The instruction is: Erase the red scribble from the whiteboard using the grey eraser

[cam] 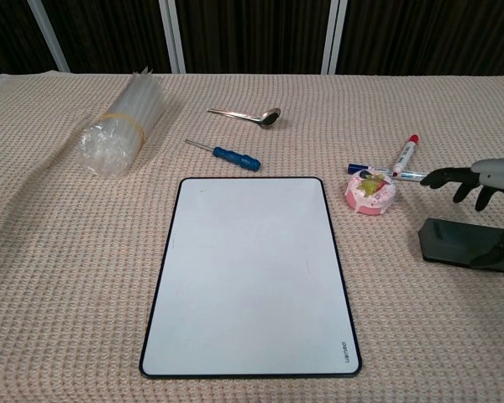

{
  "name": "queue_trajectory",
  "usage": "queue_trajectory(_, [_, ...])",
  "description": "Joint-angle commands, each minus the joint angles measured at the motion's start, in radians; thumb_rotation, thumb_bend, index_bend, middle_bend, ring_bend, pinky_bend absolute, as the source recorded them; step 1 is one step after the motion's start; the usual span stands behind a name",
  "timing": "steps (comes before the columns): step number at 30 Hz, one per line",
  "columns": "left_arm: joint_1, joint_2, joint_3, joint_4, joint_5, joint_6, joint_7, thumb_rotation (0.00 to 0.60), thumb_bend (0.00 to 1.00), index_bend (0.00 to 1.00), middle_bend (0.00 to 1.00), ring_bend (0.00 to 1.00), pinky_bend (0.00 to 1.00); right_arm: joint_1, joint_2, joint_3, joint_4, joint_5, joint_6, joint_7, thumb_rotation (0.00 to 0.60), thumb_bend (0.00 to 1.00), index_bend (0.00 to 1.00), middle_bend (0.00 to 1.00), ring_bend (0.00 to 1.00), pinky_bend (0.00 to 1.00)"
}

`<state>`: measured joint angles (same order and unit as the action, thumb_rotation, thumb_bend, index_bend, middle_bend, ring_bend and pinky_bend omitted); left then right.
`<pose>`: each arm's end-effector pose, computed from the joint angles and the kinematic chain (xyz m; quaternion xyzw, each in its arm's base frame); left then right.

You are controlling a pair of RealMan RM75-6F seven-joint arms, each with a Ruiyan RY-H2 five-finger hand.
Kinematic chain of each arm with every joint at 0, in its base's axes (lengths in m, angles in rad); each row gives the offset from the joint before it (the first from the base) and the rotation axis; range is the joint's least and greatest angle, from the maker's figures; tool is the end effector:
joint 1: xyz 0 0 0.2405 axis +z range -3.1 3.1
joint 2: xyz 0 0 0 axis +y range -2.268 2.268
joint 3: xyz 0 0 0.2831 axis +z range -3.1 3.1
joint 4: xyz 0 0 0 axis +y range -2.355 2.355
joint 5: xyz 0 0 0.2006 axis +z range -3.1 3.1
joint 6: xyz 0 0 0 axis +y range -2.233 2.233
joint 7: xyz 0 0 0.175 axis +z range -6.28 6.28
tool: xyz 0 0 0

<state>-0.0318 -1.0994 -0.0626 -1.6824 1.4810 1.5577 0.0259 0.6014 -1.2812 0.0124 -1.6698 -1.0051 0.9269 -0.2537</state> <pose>-0.3271 0.1972 0.1948 -0.5576 -0.3894 -0.4024 0.6128 -0.2628 -0.3283 0.0369 0.7150 -0.4888 0.2567 0.4290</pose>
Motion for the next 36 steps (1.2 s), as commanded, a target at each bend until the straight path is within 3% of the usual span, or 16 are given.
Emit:
queue_trajectory(1, [0.000, -0.001, 0.000, 0.000, -0.001, 0.000, 0.002, 0.600, 0.49, 0.15, 0.01, 0.00, 0.04, -0.029, 0.097, 0.023, -0.069, -0.056, 0.035, 0.061, 0.600, 0.10, 0.00, 0.00, 0.07, 0.16])
queue_trajectory(9, [0.001, -0.004, -0.001, 0.000, 0.000, 0.004, 0.005, 0.600, 0.49, 0.15, 0.01, 0.00, 0.04, -0.139, 0.305, 0.026, -0.206, -0.199, 0.194, 0.163, 0.600, 0.10, 0.00, 0.00, 0.07, 0.16])
queue_trajectory(14, [0.002, -0.007, 0.001, 0.001, 0.003, 0.006, 0.007, 0.600, 0.49, 0.15, 0.01, 0.00, 0.04, -0.234, 0.348, -0.016, -0.232, -0.317, 0.330, 0.146, 0.600, 0.10, 0.00, 0.00, 0.07, 0.16])
queue_trajectory(26, [0.004, -0.007, 0.001, 0.003, 0.006, 0.011, 0.007, 0.600, 0.49, 0.15, 0.01, 0.00, 0.04, -0.478, 0.234, -0.113, -0.122, -0.523, 0.646, 0.081, 0.600, 0.10, 0.00, 0.00, 0.07, 0.16])
queue_trajectory(36, [0.006, -0.007, 0.003, 0.003, 0.010, 0.013, 0.005, 0.600, 0.49, 0.15, 0.01, 0.00, 0.04, -0.549, 0.116, -0.073, 0.005, -0.567, 0.746, 0.058, 0.600, 0.10, 0.00, 0.00, 0.07, 0.16])
